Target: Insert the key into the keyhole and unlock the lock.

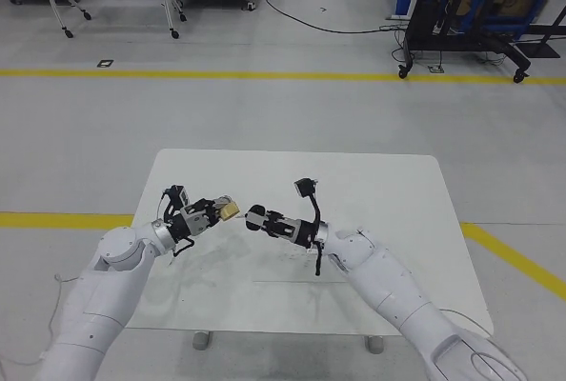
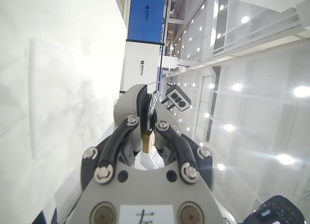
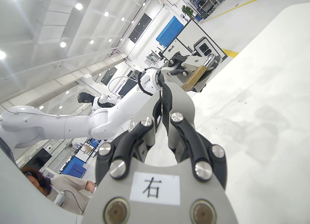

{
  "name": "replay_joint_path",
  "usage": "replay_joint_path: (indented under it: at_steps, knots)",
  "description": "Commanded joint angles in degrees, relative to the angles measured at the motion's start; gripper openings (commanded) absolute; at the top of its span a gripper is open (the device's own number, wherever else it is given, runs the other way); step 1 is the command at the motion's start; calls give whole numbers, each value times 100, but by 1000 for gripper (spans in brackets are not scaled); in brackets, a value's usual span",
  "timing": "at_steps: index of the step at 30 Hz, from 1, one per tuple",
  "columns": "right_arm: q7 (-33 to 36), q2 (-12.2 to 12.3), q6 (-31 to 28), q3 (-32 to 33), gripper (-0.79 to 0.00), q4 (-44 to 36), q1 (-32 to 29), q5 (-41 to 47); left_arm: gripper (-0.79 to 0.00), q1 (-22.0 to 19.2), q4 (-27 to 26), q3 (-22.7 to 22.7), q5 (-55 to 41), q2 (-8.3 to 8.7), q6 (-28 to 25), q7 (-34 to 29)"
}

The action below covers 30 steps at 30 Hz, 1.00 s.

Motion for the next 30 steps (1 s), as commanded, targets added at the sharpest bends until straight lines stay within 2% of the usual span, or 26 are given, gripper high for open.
replay_joint_path:
  at_steps: [1,5,11,13,17,23,30]
  knots:
    - [-1,0,0,0,-785,0,0,-5,-785,0,0,0,0,0,1,1]
    - [-167,-4,150,13,-785,-153,-149,101,-785,147,-113,-88,-498,-42,-69,310]
    - [-1362,104,558,472,-785,-874,-828,-333,-785,297,-486,170,-959,-192,-162,1021]
    - [-1755,134,739,597,-785,-1096,-1061,-610,-785,287,-537,287,-1102,-263,-397,1272]
    - [-1822,147,829,634,-785,-1186,-1151,-672,-785,214,-556,567,-1188,-372,-559,1339]
    - [-1822,147,829,634,-785,-1186,-1151,-672,-785,214,-556,567,-1188,-372,-559,1339]
    - [-2221,129,998,564,-785,-1437,-1435,-1134,-785,542,-1012,378,-463,-351,-1047,2175]
